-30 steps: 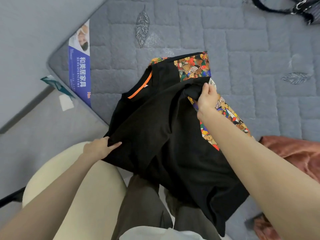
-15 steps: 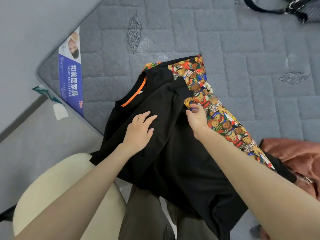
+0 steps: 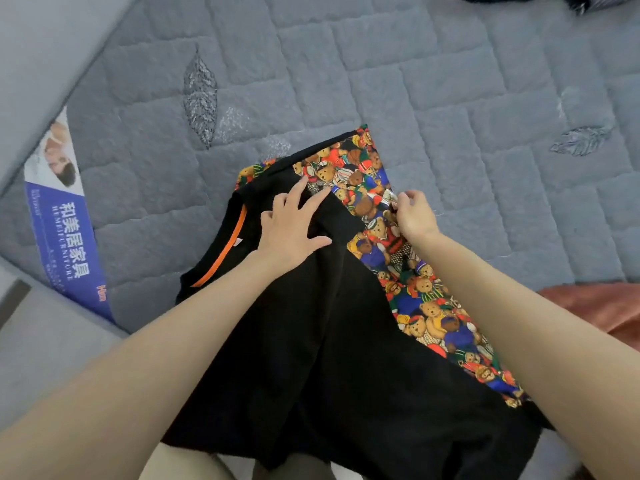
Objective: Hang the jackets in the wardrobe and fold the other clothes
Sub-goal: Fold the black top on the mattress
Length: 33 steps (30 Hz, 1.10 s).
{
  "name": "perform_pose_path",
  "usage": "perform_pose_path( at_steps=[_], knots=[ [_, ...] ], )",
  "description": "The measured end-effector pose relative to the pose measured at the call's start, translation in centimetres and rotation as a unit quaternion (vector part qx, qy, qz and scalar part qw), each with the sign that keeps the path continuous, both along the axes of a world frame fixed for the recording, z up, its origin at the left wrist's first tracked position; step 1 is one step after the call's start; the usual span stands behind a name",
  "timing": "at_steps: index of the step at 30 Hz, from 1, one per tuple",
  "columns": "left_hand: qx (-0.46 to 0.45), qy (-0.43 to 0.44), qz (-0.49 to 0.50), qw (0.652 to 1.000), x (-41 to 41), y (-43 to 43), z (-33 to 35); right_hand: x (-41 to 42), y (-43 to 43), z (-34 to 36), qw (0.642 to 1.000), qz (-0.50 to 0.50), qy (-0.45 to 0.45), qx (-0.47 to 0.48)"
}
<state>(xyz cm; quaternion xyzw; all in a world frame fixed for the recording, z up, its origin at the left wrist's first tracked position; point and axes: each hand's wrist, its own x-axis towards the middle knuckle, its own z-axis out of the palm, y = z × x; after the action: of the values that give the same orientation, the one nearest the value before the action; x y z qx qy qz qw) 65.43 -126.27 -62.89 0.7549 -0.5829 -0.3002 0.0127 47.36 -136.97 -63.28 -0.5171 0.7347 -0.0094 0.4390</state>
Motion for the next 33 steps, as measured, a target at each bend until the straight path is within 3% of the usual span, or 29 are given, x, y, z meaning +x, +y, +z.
perform_pose_path(
  at_steps=[3, 5, 7, 9, 11, 14, 17, 20, 22, 23, 26, 28, 30, 33],
  knots=[
    [0.049, -0.018, 0.024, 0.998, 0.6, -2.1, -1.1, 0.0, -2.1, -0.2, 0.998, -0.029, -0.028, 0.038],
    [0.067, 0.021, 0.040, 0.997, 0.7, -2.7, -1.8, 0.2, -2.5, 0.1, 0.986, -0.048, -0.100, 0.127],
    [0.058, 0.040, 0.045, 0.997, 0.5, -2.7, -2.1, 0.7, -2.5, 0.6, 0.980, -0.021, -0.131, 0.151],
    [0.046, 0.036, 0.060, 0.996, 0.2, -2.2, -2.0, 1.3, -2.5, 1.2, 0.992, 0.032, -0.104, 0.068],
    [0.023, 0.049, 0.079, 0.995, 0.0, -1.5, -1.8, 1.9, -2.8, 2.1, 0.992, 0.082, -0.041, -0.092],
    [-0.044, 0.101, 0.143, 0.984, 0.3, -0.4, -1.4, 2.5, -1.7, 4.4, 0.937, 0.146, -0.017, -0.317],
    [-0.116, 0.219, 0.316, 0.916, 0.9, 0.3, -0.6, 2.3, 2.4, 5.3, 0.880, 0.285, -0.055, -0.377],
    [-0.128, 0.335, 0.491, 0.794, 1.8, 1.1, 0.4, 1.4, 6.3, 4.1, 0.882, 0.425, -0.036, -0.202],
    [-0.122, 0.342, 0.554, 0.749, 2.5, 1.9, 0.9, 1.1, 7.6, 2.7, 0.896, 0.426, -0.045, -0.114],
    [-0.125, 0.323, 0.549, 0.761, 2.8, 2.2, 1.1, 1.1, 7.8, 2.3, 0.903, 0.417, -0.058, -0.084],
    [-0.124, 0.245, 0.371, 0.887, 2.9, 2.3, 1.8, 1.8, 7.6, 1.4, 0.912, 0.402, -0.077, -0.016],
    [-0.092, 0.190, 0.282, 0.936, 2.5, 2.0, 1.3, 2.1, 7.0, 1.3, 0.916, 0.390, -0.087, 0.043],
    [-0.050, 0.184, 0.302, 0.934, 2.4, 2.3, 0.7, 2.0, 6.4, 1.3, 0.928, 0.358, -0.081, 0.067],
    [0.030, 0.226, 0.349, 0.909, 2.6, 4.3, -0.2, 1.8, 5.3, 1.1, 0.970, 0.234, -0.019, -0.055]
  ],
)
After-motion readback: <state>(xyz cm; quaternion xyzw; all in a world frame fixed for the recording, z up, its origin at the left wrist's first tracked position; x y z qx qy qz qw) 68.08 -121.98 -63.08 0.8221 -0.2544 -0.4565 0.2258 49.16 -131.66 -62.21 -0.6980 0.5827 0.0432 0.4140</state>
